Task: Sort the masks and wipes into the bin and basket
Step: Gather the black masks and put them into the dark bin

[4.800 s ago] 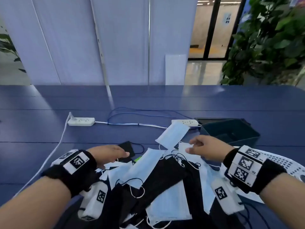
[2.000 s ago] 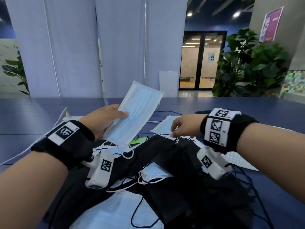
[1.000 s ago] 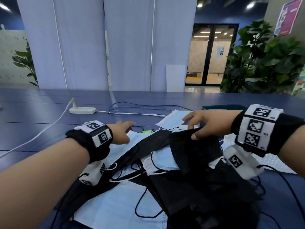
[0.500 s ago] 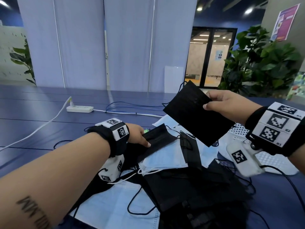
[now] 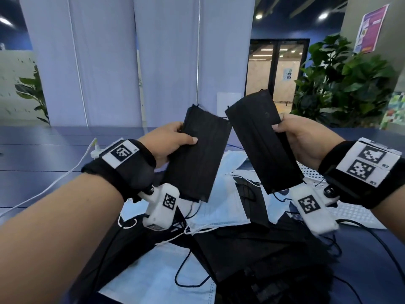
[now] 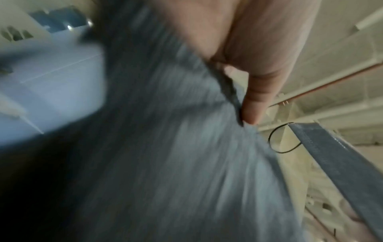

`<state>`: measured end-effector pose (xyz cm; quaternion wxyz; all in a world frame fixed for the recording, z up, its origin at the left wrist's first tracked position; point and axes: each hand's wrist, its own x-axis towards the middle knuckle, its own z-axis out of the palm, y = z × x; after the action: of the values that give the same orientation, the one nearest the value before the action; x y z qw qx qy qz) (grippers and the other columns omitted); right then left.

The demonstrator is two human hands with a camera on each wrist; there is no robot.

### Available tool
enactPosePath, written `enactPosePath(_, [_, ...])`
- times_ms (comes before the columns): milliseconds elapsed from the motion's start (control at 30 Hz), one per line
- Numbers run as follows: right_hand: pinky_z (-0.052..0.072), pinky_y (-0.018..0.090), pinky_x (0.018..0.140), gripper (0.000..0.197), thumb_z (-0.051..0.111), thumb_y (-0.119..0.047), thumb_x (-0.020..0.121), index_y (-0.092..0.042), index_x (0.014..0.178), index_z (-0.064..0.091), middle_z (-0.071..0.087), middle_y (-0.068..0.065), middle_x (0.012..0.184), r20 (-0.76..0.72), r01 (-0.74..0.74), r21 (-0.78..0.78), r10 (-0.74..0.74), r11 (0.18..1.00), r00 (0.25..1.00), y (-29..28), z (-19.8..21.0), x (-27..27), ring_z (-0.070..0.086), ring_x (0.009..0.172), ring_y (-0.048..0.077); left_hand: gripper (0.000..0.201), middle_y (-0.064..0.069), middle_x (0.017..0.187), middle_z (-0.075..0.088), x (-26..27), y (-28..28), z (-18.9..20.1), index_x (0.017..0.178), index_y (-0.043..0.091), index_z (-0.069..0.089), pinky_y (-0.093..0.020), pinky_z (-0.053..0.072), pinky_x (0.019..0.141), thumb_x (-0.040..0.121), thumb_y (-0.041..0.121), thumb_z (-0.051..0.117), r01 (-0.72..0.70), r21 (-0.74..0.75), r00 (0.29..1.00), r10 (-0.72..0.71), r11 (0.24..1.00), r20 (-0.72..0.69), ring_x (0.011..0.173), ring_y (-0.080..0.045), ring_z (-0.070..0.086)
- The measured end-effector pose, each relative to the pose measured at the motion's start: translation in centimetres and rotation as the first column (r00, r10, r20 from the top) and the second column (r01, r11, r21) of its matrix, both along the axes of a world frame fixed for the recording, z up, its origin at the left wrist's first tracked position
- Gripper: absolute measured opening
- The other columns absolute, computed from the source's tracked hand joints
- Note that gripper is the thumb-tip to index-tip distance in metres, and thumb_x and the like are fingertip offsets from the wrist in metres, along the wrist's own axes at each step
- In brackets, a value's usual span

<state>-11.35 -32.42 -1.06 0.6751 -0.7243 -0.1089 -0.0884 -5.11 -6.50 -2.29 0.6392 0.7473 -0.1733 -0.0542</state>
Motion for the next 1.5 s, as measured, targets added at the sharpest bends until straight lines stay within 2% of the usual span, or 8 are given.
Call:
enactPosePath(133, [0.05, 0.041, 0.086, 0.028, 0.04, -0.008, 0.094, -0.007, 0.119, 0.053, 0.063, 0.012, 0.104, -0.02, -0.166, 0.144, 0.171, 0.976, 0.985, 1.7, 0.0, -0.4, 0.062, 0.091, 0.025, 0.033, -0.015, 0.114, 0.065, -0.1, -0.9, -0.8, 0.123, 0.006, 0.053, -0.037, 0.055, 0.084, 0.091, 0.004, 0.056, 0.033, -0.141, 0.992, -0.05, 0.989, -0.12, 0.094, -0.024, 0.065])
enactPosePath(267, [0.056, 0.039, 0.082, 0.035, 0.041, -0.003, 0.095, 0.0, 0.13, 0.046, 0.064, 0.016, 0.115, -0.095, -0.207, 0.234, 0.234, 0.95, 0.968, 3.7, -1.3, 0.0, 0.065, 0.098, 0.026, 0.019, -0.016, 0.112, 0.065, -0.3, -2.5, -3.1, 0.106, 0.012, 0.055, -0.039, 0.057, 0.08, 0.089, 0.008, 0.061, 0.008, -0.252, 0.971, -0.067, 0.968, -0.229, 0.09, -0.026, 0.064])
enactPosePath(433, [0.054, 0.036, 0.083, 0.034, 0.041, -0.002, 0.097, 0.001, 0.13, 0.049, 0.06, 0.019, 0.126, -0.275, -0.089, 0.207, 0.145, 0.974, 0.95, 4.7, -3.9, 0.8, 0.06, 0.112, 0.031, 0.044, -0.016, 0.114, 0.066, -0.6, -3.6, -4.3, 0.133, 0.0, 0.044, -0.034, 0.06, 0.065, 0.093, 0.009, 0.056, -0.001, -0.391, 0.96, -0.109, 0.92, -0.26, 0.087, -0.024, 0.067])
enactPosePath(633, [0.055, 0.04, 0.084, 0.03, 0.044, -0.006, 0.097, 0.0, 0.125, 0.052, 0.062, 0.019, 0.122, -0.26, -0.094, 0.269, 0.166, 0.959, 0.951, 5.2, -4.3, 1.1, 0.062, 0.109, 0.031, 0.039, -0.017, 0.117, 0.065, -1.2, -3.8, -3.4, 0.131, 0.005, 0.05, -0.038, 0.058, 0.078, 0.093, 0.012, 0.057, 0.029, -0.389, 0.971, -0.119, 0.921, -0.209, 0.094, -0.028, 0.066])
enactPosePath(733, [0.056, 0.036, 0.078, 0.013, 0.047, 0.0, 0.095, -0.001, 0.102, 0.058, 0.066, 0.015, 0.099, -0.225, -0.02, 0.216, 0.069, 0.976, 0.972, 5.4, -4.3, 1.2, 0.065, 0.086, 0.024, 0.052, -0.019, 0.124, 0.061, -1.3, -3.5, -3.9, 0.131, 0.003, 0.047, -0.048, 0.054, 0.088, 0.087, 0.021, 0.066, -0.005, -0.311, 0.969, -0.072, 0.951, -0.235, 0.109, -0.034, 0.062])
enactPosePath(933, [0.051, 0.046, 0.093, 0.025, 0.051, 0.004, 0.091, 0.002, 0.114, 0.059, 0.064, 0.021, 0.114, -0.211, 0.155, 0.157, -0.121, 0.975, 0.97, 3.4, -4.6, 1.9, 0.064, 0.096, 0.031, 0.021, -0.004, 0.098, 0.064, -0.6, -1.9, -5.4, 0.117, 0.016, 0.052, -0.032, 0.059, 0.064, 0.096, 0.014, 0.05, -0.036, -0.349, 0.961, -0.063, 0.937, -0.269, 0.08, -0.016, 0.061])
enactPosePath(1167, [0.058, 0.029, 0.065, 0.023, 0.044, -0.005, 0.096, -0.002, 0.106, 0.064, 0.073, 0.01, 0.093, -0.109, -0.113, 0.222, 0.139, 0.968, 0.984, 3.4, -0.7, -0.4, 0.071, 0.081, 0.019, 0.029, -0.007, 0.093, 0.064, -0.8, -1.8, -5.5, 0.121, 0.006, 0.054, -0.029, 0.056, 0.051, 0.101, 0.011, 0.033, -0.164, -0.436, 0.917, -0.026, 0.885, -0.398, 0.066, -0.016, 0.066])
enactPosePath(1500, [0.051, 0.044, 0.093, 0.021, 0.051, -0.01, 0.095, -0.003, 0.113, 0.059, 0.065, 0.019, 0.116, -0.156, 0.122, 0.08, -0.109, 0.989, 0.982, 6.8, -3.8, 1.6, 0.063, 0.106, 0.032, 0.056, -0.004, 0.121, 0.067, -3.0, -2.3, -3.5, 0.126, 0.021, 0.059, -0.04, 0.051, 0.085, 0.099, 0.054, 0.024, 0.095, -0.304, 0.941, -0.185, 0.948, -0.283, 0.112, -0.02, 0.062])
